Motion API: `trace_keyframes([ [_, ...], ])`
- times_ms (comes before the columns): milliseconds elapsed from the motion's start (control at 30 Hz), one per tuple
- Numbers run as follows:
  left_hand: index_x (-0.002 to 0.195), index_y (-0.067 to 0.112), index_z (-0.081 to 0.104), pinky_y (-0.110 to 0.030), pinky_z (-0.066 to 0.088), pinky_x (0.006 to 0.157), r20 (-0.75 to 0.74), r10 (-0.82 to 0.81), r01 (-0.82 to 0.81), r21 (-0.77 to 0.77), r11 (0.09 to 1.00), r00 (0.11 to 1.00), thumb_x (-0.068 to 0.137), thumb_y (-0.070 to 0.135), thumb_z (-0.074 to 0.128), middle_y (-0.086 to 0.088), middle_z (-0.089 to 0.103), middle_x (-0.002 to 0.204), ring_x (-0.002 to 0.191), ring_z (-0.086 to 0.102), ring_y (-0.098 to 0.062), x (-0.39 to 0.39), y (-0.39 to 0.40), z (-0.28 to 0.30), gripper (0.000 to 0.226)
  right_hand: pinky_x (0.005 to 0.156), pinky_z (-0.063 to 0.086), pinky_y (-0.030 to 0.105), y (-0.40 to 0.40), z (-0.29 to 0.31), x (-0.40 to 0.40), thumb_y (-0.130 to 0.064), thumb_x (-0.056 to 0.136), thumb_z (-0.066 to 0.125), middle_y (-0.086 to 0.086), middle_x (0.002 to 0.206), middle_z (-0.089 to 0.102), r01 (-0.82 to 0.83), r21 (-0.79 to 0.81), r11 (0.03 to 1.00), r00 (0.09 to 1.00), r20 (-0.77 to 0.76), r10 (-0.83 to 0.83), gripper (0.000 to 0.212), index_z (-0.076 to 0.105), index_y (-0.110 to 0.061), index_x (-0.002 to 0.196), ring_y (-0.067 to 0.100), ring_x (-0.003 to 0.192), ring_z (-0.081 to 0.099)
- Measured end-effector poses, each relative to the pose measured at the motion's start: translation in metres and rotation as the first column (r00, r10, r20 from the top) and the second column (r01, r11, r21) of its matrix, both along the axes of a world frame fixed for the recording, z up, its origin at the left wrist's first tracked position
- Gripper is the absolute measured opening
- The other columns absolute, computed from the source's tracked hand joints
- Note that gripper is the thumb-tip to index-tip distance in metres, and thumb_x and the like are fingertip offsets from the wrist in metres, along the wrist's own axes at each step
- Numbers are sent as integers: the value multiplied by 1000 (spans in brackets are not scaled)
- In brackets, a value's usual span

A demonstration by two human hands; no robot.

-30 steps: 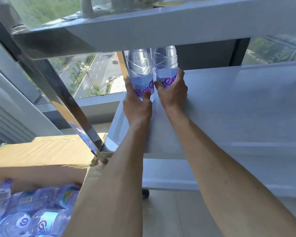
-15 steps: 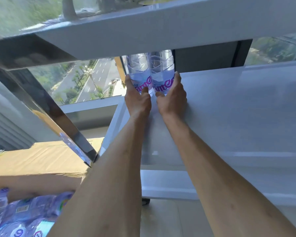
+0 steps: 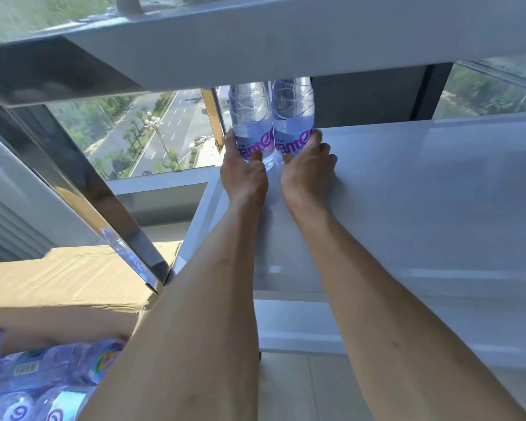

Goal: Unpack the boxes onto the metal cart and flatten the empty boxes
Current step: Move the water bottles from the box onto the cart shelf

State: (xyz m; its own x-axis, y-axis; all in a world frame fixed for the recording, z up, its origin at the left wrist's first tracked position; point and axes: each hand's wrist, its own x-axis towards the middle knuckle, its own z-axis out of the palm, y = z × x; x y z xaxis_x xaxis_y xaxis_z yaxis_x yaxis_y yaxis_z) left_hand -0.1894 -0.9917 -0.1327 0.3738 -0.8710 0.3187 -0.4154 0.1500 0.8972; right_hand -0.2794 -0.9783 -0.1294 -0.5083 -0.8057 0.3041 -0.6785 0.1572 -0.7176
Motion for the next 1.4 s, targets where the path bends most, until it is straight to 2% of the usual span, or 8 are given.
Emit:
trace_keyframes([
  [333, 149, 25, 40, -27, 39, 96, 9, 22, -22, 11, 1000, 1000, 93, 16, 62, -4, 65, 127, 117, 57, -26, -2, -1, 3, 61, 89, 44, 38, -6, -3, -10, -38, 85, 71, 6, 123, 63, 10, -67, 998, 999, 32, -8, 55, 50, -17, 131, 32, 116, 52],
  [500, 155, 20, 27, -29, 35, 86, 133, 38, -53, 112, 992, 990, 95, 18, 60, -15, 59, 131, 121, 52, -33, 2, 23, 17, 68, 98, 40, 43, 16, 12, -10, -35, 88, 62, 10, 122, 60, 31, 75, 997, 997, -68, -26, 54, 45, -19, 137, 34, 117, 51],
  [567, 151, 17, 32, -27, 32, 81, 243, 55, -89, 132, 987, 969, 96, 14, 56, -15, 58, 129, 119, 52, -33, 10, 41, 21, 60, 106, 33, 48, 30, 17, -6, -31, 87, 59, 11, 124, 59, 52, 120, 991, 996, -77, -43, 53, 46, -22, 138, 34, 122, 48],
  [733, 147, 12, 41, -30, 32, 99, 348, -35, -40, 205, 978, 937, 97, 10, 50, -14, 51, 141, 128, 47, -30, 15, 106, 33, 50, 110, 28, 50, 77, 25, 10, -17, 84, 54, 9, 127, 61, 41, 88, 995, 997, -72, -34, 53, 51, -20, 137, 32, 125, 47],
  [900, 125, 10, 64, -27, 41, 89, 425, -99, 11, 204, 979, 900, 88, -6, 46, -7, 59, 131, 114, 58, -25, 21, 179, 45, 44, 101, 40, 47, 137, 43, 7, -7, 76, 54, 14, 120, 65, -4, -33, 999, 1000, -30, 3, 48, 61, -10, 124, 37, 117, 54],
  [1133, 103, 13, 74, -34, 48, 85, 400, 161, -265, 220, 939, 902, 83, 7, 53, -12, 72, 103, 102, 62, -34, 69, 304, 54, 29, 87, 40, 33, 248, 52, 44, 4, 82, 47, 16, 117, 58, -236, -75, 969, 941, 230, 247, 40, 59, -3, 119, 33, 106, 55],
  [1267, 103, 15, 73, -34, 47, 81, 401, 284, -433, 356, 828, 871, 81, 16, 56, -20, 68, 105, 102, 60, -42, 107, 353, 44, 28, 76, 42, 32, 294, 46, 96, 1, 86, 50, 18, 103, 67, -464, -70, 883, 841, 279, 463, 25, 64, -1, 107, 33, 97, 59],
  [1400, 108, 14, 70, -38, 47, 91, 406, 316, -502, 521, 690, 857, 81, 12, 55, -21, 64, 118, 114, 58, -40, 158, 376, 26, 31, 82, 40, 23, 312, 31, 160, -2, 85, 53, 13, 104, 66, -636, 98, 766, 758, 264, 596, 26, 66, -4, 108, 27, 104, 61],
])
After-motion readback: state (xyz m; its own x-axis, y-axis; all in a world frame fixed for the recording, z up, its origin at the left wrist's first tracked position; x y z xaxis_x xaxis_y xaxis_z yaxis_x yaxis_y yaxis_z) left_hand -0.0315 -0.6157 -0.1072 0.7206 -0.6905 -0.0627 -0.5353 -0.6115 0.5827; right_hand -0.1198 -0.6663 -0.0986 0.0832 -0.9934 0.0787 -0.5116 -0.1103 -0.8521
